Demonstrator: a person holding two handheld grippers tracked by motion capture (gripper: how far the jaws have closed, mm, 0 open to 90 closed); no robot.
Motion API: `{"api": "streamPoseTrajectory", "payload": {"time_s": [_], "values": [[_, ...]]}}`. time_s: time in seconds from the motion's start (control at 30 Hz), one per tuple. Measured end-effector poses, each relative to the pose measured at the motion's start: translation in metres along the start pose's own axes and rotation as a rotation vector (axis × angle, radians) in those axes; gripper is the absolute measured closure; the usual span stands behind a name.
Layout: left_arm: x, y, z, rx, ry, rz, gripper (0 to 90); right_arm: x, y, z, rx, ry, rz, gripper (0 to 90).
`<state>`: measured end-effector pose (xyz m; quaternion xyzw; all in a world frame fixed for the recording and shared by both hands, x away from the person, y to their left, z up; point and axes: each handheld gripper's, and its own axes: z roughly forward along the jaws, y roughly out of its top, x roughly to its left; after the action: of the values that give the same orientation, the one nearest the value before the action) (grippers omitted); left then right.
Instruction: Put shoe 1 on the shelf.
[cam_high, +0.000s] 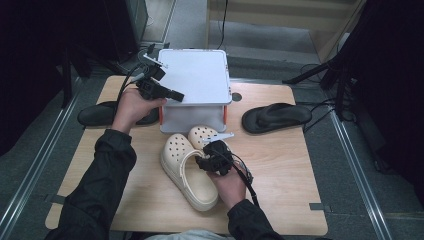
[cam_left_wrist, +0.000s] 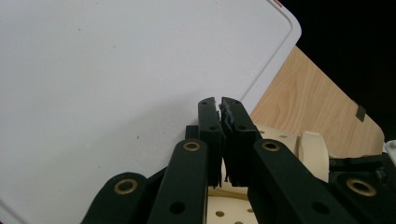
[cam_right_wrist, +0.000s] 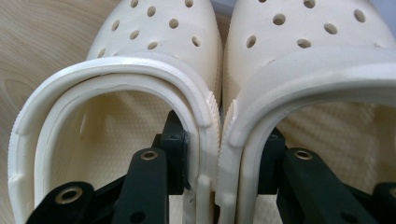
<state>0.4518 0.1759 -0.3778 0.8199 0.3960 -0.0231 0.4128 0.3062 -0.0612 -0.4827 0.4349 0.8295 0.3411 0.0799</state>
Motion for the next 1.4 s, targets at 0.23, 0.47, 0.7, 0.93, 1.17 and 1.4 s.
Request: {"api": "streamPoseTrajectory", "payload": {"time_s": [0.23, 0.47, 0.7, 0.93, 1.17, 1.4], "values": [[0.000, 0.000, 0.000, 0.001, -0.001, 0.000, 86.8, -0.004, 0.013, -0.006, -0.014, 0.016, 0.004, 65.6], [0.000, 0.000, 0.000, 0.000, -0.002, -0.005, 86.6, -0.010, 0.035, -0.004, -0.048, 0.024, 0.004, 65.6], [0.002, -0.001, 0.000, -0.002, -0.012, -0.005, 86.6, -0.020, 0.057, 0.015, -0.059, 0.010, 0.030, 65.6], [0.001, -0.001, 0.000, 0.000, -0.012, -0.004, 86.6, -0.032, 0.073, 0.034, -0.076, -0.041, 0.071, 65.6], [0.002, -0.001, 0.000, 0.000, -0.018, -0.008, 86.5, -0.037, 0.080, 0.045, -0.092, -0.099, 0.087, 65.6], [0.002, -0.001, 0.000, -0.001, -0.014, -0.007, 86.5, -0.036, 0.089, 0.058, -0.105, -0.138, 0.113, 65.5]]}}
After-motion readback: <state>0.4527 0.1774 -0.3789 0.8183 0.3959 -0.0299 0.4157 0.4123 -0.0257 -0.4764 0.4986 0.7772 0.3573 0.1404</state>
